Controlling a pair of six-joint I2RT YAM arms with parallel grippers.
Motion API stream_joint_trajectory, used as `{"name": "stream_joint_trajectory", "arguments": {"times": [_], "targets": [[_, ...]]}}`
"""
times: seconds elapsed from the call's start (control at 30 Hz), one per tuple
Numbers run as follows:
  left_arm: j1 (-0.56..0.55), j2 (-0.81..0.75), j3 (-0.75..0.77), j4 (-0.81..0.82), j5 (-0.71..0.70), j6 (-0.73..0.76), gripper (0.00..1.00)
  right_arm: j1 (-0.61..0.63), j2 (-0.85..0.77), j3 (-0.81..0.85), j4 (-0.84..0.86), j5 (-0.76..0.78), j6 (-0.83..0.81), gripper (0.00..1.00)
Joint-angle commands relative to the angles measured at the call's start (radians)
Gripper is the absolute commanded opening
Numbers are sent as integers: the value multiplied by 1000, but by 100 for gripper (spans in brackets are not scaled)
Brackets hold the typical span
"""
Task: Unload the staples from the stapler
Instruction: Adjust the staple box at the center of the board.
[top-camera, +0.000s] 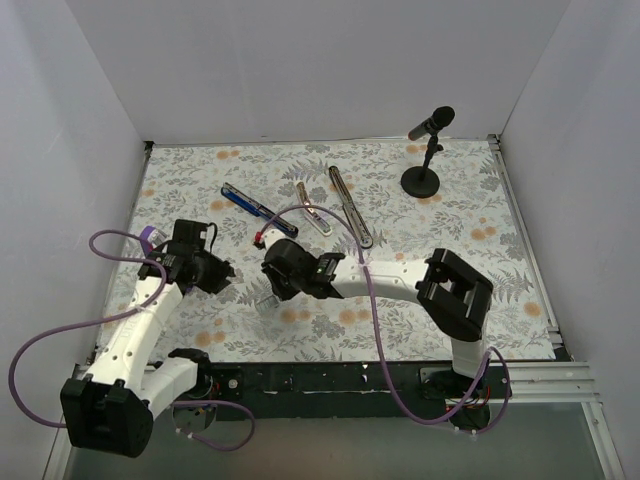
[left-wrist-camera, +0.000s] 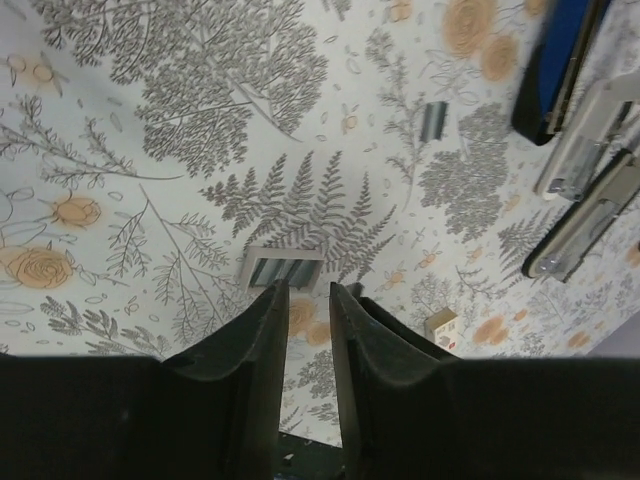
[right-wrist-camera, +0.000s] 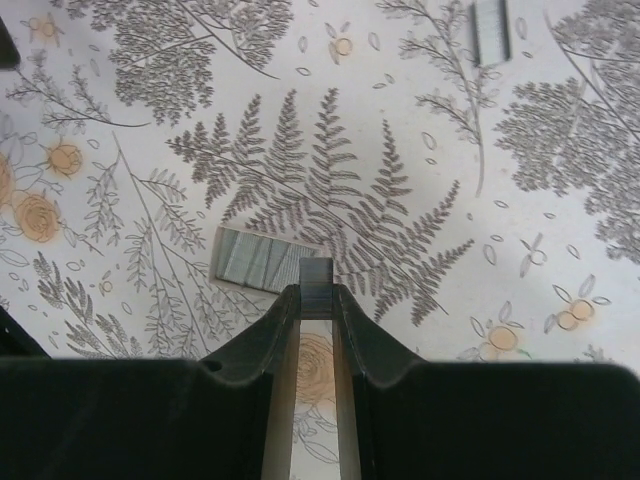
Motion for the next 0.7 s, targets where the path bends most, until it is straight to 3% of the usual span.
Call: {"name": "stream_joint_trajectory", "arguments": {"times": [0.0,0.2,0.67], "targets": [[6,47,-59,-32,43,-64,19,-42,-94,-61,22,38,10,24],[4,139,-167,7,114,-103,0,-112,-181,-171,86,9,24,24],[-69,267,-293,152,149,-195,0,-168,-281,-283,173,-33,19,24]]}}
